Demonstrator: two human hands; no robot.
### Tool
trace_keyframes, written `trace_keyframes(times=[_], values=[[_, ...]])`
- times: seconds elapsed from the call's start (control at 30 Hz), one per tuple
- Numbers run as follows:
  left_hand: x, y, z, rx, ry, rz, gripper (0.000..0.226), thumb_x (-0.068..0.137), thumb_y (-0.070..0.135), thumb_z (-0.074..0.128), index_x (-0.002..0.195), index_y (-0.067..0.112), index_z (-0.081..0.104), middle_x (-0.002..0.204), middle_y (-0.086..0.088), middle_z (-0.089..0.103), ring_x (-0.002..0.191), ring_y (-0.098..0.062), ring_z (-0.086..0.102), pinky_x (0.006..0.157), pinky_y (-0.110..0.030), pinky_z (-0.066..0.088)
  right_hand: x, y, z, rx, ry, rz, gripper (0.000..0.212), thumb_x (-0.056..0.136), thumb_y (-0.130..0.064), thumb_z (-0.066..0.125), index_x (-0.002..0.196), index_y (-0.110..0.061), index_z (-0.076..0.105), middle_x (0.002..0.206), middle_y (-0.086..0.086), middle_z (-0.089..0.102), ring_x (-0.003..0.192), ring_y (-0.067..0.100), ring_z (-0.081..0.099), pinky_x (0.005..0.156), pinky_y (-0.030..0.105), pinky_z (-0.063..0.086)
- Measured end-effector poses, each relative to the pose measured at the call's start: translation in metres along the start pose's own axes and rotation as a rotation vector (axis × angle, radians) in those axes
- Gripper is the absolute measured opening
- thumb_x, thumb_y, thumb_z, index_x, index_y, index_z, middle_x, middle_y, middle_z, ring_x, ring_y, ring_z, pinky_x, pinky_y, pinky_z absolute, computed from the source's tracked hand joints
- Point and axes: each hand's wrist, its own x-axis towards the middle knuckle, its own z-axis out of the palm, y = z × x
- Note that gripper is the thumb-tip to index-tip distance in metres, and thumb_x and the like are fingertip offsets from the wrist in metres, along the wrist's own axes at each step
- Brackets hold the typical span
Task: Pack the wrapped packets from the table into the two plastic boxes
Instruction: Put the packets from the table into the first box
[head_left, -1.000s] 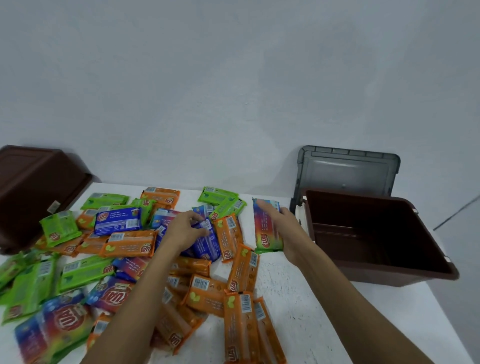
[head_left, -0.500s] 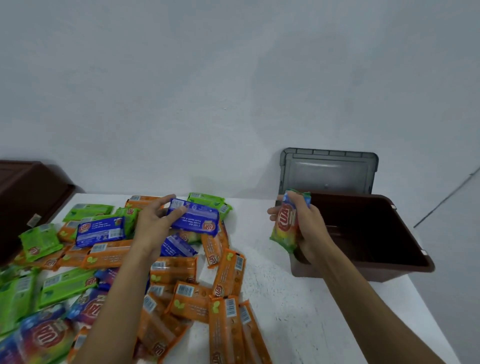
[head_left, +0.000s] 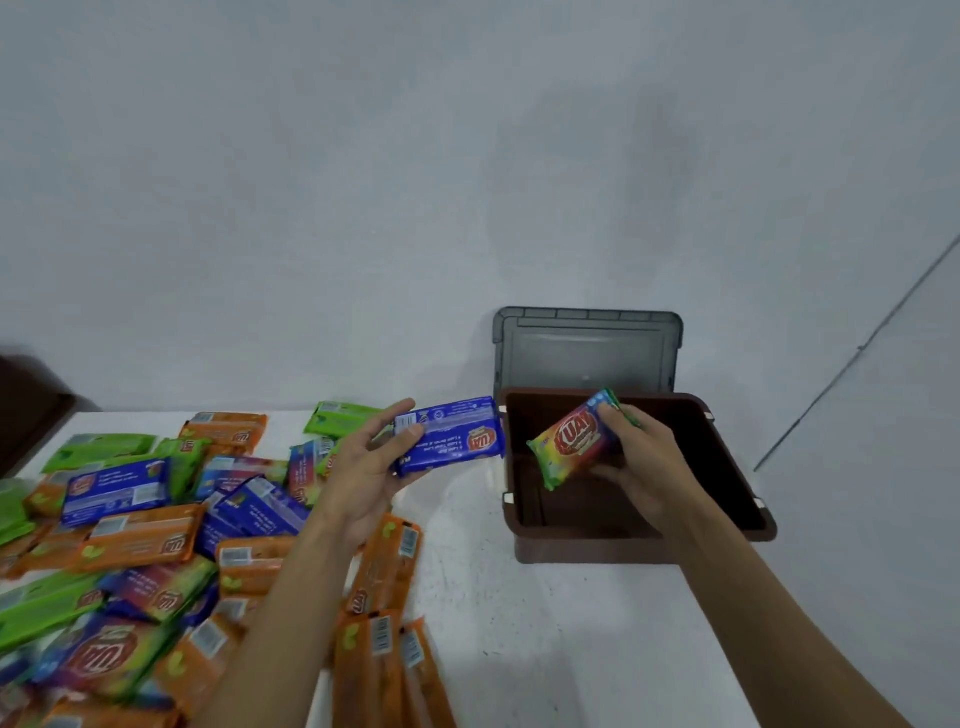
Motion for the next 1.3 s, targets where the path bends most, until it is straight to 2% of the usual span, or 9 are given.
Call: trace_keyframes(times=[0.23,0.37,0.53,0.7,0.8,0.9,0.97,1.13,1.3], values=[[0.013,-0.022,0.058,0.028,0.057,0.089,0.029,0.087,0.013,0.064,0.115,0.020,0.063,0.107,-0.010,0.068,0.094,-0.018,0.069,0.069,-0.030,0.061,0.030,0.009,-0.040,-0.144,0.084,0.117,0.030,0.093,-0.022,0.065,0.117,-0.005,0.060,0.107,0.016,0.065,0.091,0.026,0.068,0.060,0.034,0.059],[0.023,-0.035,0.082,0.038,0.106,0.114,0.034,0.083,0.020,0.066,0.116,0.021,0.062,0.113,-0.009,0.066,0.106,-0.023,0.066,0.071,-0.032,0.061,0.053,0.013,-0.048,-0.149,0.028,0.198,0.035,0.091,-0.013,0.068,0.121,0.000,0.056,0.108,0.020,0.065,0.088,0.027,0.070,0.064,0.034,0.061],[0.032,-0.052,0.097,0.084,0.172,0.125,0.031,0.083,0.021,0.066,0.114,0.023,0.062,0.111,-0.008,0.066,0.101,-0.017,0.067,0.065,-0.029,0.059,0.078,0.025,-0.039,-0.255,-0.052,0.289,0.036,0.089,-0.010,0.069,0.119,0.001,0.052,0.109,0.021,0.066,0.088,0.025,0.070,0.058,0.029,0.060],[0.038,-0.064,0.098,0.118,0.217,0.129,0.039,0.073,0.028,0.069,0.111,0.022,0.063,0.113,-0.013,0.065,0.102,-0.020,0.067,0.062,-0.027,0.060,0.100,0.043,-0.023,-0.330,-0.097,0.373,0.031,0.087,-0.003,0.070,0.112,0.002,0.051,0.116,0.022,0.062,0.083,0.023,0.067,0.062,0.036,0.061],[0.039,-0.065,0.097,0.152,0.219,0.127,0.042,0.073,0.030,0.068,0.113,0.023,0.063,0.114,-0.011,0.064,0.104,-0.021,0.066,0.063,-0.028,0.060,0.107,0.052,-0.016,-0.462,-0.095,0.352,0.037,0.088,-0.008,0.070,0.117,0.002,0.050,0.121,0.021,0.059,0.092,0.028,0.068,0.064,0.036,0.062],[0.039,-0.066,0.096,0.149,0.213,0.119,0.041,0.072,0.030,0.068,0.112,0.024,0.063,0.113,-0.010,0.065,0.102,-0.019,0.067,0.064,-0.027,0.060,0.107,0.051,-0.013,-0.741,-0.128,0.319,0.041,0.092,-0.019,0.067,0.124,-0.002,0.047,0.121,0.022,0.060,0.078,0.029,0.073,0.052,0.031,0.060],[0.039,-0.066,0.096,0.149,0.207,0.113,0.042,0.073,0.030,0.067,0.114,0.024,0.062,0.114,-0.010,0.065,0.103,-0.020,0.067,0.063,-0.026,0.060,0.108,0.052,-0.012,-0.851,-0.148,0.304,0.042,0.093,-0.022,0.066,0.125,-0.002,0.048,0.121,0.022,0.060,0.075,0.029,0.073,0.054,0.032,0.061],[0.040,-0.066,0.096,0.195,0.207,0.109,0.045,0.073,0.032,0.068,0.116,0.023,0.062,0.116,-0.010,0.064,0.105,-0.021,0.066,0.064,-0.027,0.060,0.104,0.054,-0.008,-1.028,-0.172,0.219,0.040,0.090,-0.023,0.070,0.119,-0.001,0.052,0.113,0.023,0.062,0.071,0.029,0.073,0.062,0.039,0.063],[0.038,-0.064,0.096,0.213,0.199,0.111,0.044,0.073,0.032,0.067,0.116,0.023,0.061,0.115,-0.008,0.063,0.103,-0.019,0.066,0.065,-0.027,0.060,0.098,0.036,-0.014,-1.214,-0.194,0.137,0.033,0.092,-0.038,0.064,0.104,-0.009,0.055,0.104,0.013,0.067,0.068,0.020,0.066,0.058,0.032,0.056]])
